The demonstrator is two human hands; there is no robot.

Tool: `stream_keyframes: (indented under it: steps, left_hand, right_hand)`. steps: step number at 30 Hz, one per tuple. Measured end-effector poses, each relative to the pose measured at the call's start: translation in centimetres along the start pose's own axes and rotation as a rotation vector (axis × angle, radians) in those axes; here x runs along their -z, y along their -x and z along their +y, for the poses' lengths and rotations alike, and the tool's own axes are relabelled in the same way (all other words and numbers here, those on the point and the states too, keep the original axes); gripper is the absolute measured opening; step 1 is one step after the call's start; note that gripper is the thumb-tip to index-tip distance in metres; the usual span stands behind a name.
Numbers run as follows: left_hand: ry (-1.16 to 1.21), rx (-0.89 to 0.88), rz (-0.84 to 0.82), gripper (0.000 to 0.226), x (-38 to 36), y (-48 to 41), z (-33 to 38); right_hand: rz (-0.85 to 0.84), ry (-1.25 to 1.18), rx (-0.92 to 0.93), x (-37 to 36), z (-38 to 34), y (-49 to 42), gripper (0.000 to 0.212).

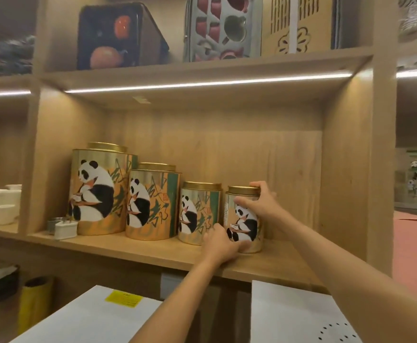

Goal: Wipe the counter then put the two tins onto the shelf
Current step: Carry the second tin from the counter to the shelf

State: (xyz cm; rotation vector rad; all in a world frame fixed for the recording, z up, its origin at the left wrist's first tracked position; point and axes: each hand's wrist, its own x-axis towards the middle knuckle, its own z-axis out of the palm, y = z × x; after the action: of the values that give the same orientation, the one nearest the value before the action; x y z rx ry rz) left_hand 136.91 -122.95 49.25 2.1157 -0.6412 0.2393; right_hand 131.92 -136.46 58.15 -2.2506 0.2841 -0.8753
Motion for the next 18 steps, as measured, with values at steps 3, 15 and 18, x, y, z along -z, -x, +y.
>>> stream_keyframes:
  steps: [3,15,18]
  left_hand:
    - [-0.037,-0.028,0.052,0.073,-0.5,-0.1,-0.3]
    - [-0.054,-0.096,0.126,0.049,-1.1,-0.4,-1.0]
    - [-0.071,-0.1,0.132,0.047,-1.0,-0.2,-0.8]
  right_hand:
    - [0.043,0.057,-0.005,-0.4,-0.3,-0.5,0.068]
    - [0.026,-0.021,0.11,0.4,1.3,-1.4,0.057]
    - [0.022,-0.015,0.121,0.3,1.4,-1.2,0.058]
